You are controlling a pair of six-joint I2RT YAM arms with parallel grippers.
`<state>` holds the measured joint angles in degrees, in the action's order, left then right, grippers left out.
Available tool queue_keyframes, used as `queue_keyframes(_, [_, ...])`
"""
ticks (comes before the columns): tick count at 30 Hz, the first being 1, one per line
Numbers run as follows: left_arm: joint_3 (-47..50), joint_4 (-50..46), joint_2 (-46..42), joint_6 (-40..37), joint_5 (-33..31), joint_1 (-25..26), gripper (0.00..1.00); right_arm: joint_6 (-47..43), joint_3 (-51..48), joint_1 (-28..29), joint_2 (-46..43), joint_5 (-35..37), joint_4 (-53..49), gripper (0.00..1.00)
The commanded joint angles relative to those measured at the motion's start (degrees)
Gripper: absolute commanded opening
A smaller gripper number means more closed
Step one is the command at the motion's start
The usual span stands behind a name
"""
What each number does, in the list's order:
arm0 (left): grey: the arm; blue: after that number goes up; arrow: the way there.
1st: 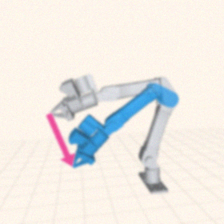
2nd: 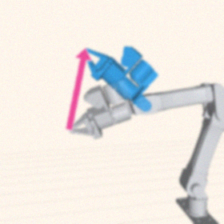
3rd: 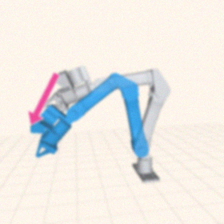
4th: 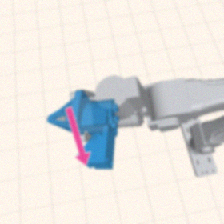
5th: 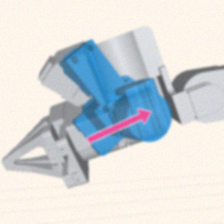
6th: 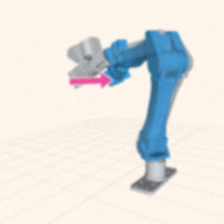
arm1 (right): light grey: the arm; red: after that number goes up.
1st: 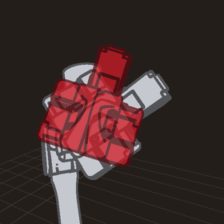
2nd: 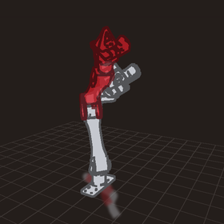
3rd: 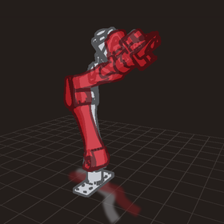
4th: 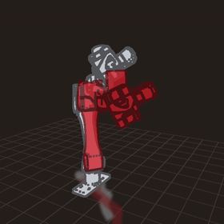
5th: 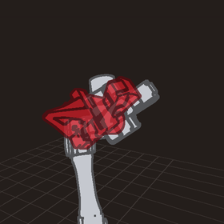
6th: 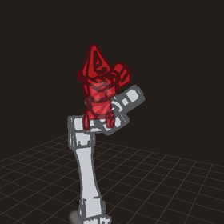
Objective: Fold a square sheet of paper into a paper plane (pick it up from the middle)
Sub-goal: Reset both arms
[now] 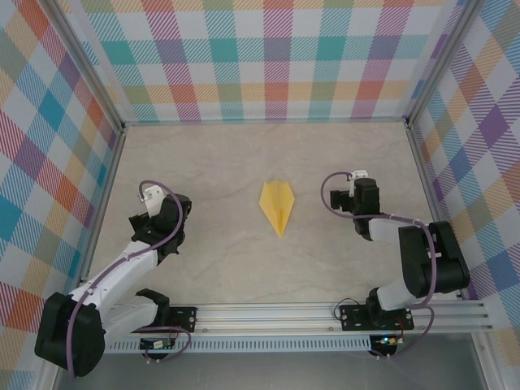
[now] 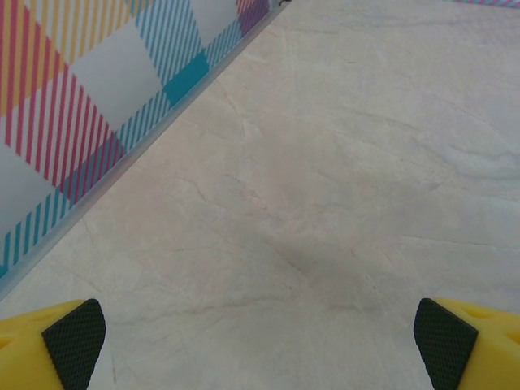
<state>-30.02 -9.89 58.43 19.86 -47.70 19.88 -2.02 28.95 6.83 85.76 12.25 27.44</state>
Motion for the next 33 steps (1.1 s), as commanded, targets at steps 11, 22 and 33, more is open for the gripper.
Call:
queue_keyframes(11, [8.01,45.23,18.06,-19.18,15.28,-6.0,1.0,2.53,-5.48,-5.51,1.61,-10.43,18.93,1.0])
queue_keyframes(22, [9.2,65.07,32.58,-19.99,30.4,-13.52,1.0,2.72,-5.31,-5.55,1.61,-10.24,18.78,1.0])
queue_keyframes(33, [7.1,58.13,31.01,-19.37,31.76,-14.02,1.0,2.72,-5.28,-5.67,1.6,-10.36,18.66,1.0])
